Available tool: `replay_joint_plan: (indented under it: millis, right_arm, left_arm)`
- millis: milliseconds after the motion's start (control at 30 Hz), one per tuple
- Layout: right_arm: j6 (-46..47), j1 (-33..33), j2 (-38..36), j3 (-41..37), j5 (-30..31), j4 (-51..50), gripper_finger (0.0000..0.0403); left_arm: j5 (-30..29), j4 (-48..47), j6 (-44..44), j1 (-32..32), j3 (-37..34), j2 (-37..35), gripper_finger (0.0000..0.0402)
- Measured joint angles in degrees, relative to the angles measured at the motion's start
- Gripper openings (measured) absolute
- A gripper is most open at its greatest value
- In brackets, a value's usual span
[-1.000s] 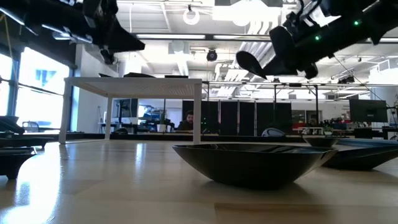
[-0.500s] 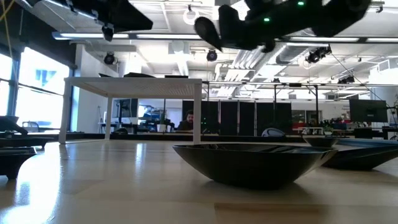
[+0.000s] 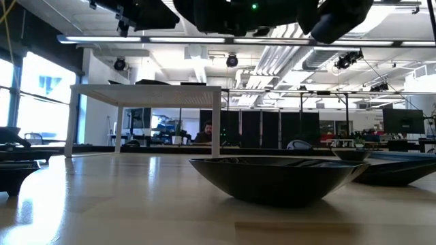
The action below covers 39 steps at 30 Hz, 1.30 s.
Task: Pick & Place Mini shaped plates
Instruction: Stack the drop-shaped plate on top of the drop-shaped plate on the shelf
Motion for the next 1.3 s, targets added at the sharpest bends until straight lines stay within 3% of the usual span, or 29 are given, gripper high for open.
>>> replay_joint_plan:
  millis: [267,533,833,1033,1300]
  right_arm:
    - [-0.1,-0.2,0.0,-1.1,-1.3,3.4,0.0000]
    - [-0.1,-0.5,0.0,-1.1,-2.1,3.4,0.0000]
    - [-0.1,-0.5,0.0,-1.1,-1.9,2.7,0.0000]
    - [0.0,-0.5,0.0,-1.1,-2.0,2.4,0.0003]
    - [2.9,0.0,0.0,-1.1,-1.7,-1.2,0.0074]
  left_arm:
    - [4.6,2.7,1.5,0.0,0.0,0.0,0.0103]
    - [3.0,5.8,2.9,0.0,0.0,0.0,0.0100]
    - [2.8,6.1,3.5,0.0,0.0,0.0,0.0010]
    - [3.0,7.2,3.5,0.0,0.0,0.0,0.0008]
    - [2.1,7.6,5.6,0.1,0.0,-1.3,0.0001]
